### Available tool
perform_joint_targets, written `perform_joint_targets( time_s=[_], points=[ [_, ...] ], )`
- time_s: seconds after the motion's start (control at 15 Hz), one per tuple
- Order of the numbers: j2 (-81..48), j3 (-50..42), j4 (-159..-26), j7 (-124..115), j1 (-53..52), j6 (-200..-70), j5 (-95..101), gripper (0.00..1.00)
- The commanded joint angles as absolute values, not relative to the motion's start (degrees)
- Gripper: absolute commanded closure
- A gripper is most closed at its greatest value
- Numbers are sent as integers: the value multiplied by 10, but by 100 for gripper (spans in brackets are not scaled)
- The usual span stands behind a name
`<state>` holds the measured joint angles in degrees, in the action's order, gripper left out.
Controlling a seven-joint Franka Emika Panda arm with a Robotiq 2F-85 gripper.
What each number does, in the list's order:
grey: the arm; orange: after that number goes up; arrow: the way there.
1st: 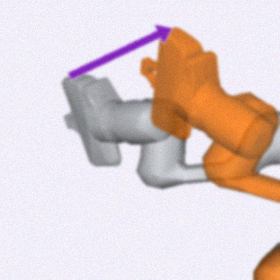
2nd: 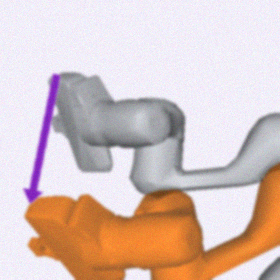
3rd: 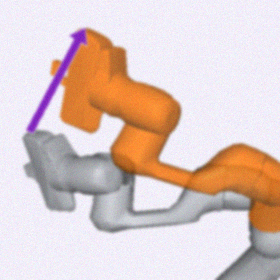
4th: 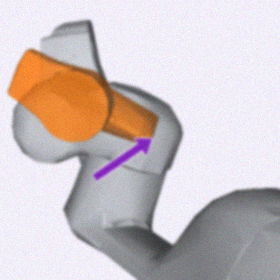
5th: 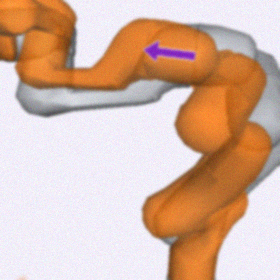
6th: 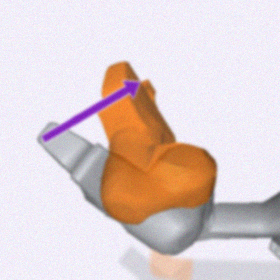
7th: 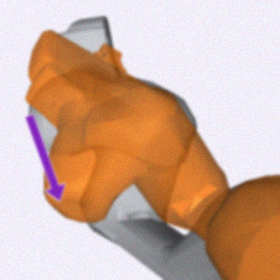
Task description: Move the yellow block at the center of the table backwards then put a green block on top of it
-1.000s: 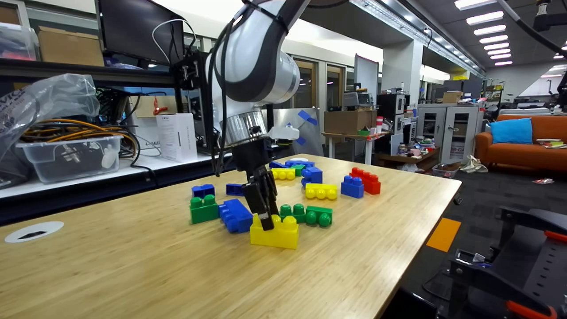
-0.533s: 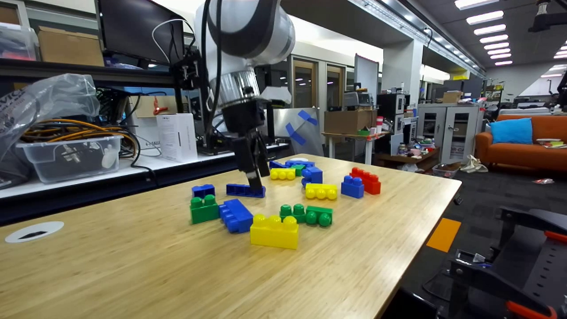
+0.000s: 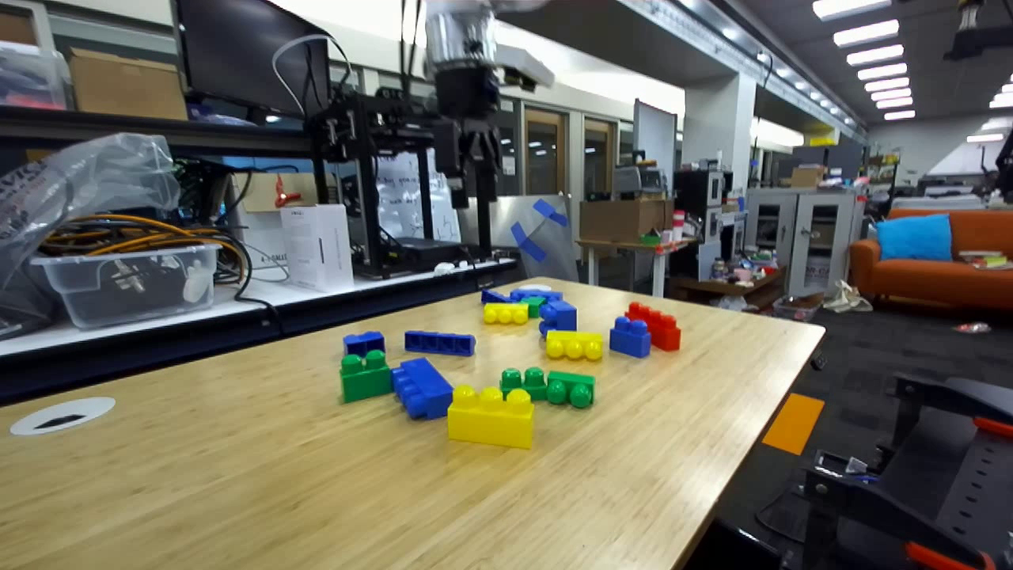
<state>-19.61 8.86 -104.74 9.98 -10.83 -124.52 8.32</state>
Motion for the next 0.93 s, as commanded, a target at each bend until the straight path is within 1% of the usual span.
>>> perform_joint_targets(
  time_s=[0.0,0.33,0.53,0.87],
  points=[
    [-240,66,-995,37,-92,-1236,60,0],
    [-336,36,-897,-46,-71,-1200,11,0],
    [-397,27,-825,-80,-55,-1146,-28,0],
    [-463,25,-733,-160,-38,-1055,-99,0]
  ],
)
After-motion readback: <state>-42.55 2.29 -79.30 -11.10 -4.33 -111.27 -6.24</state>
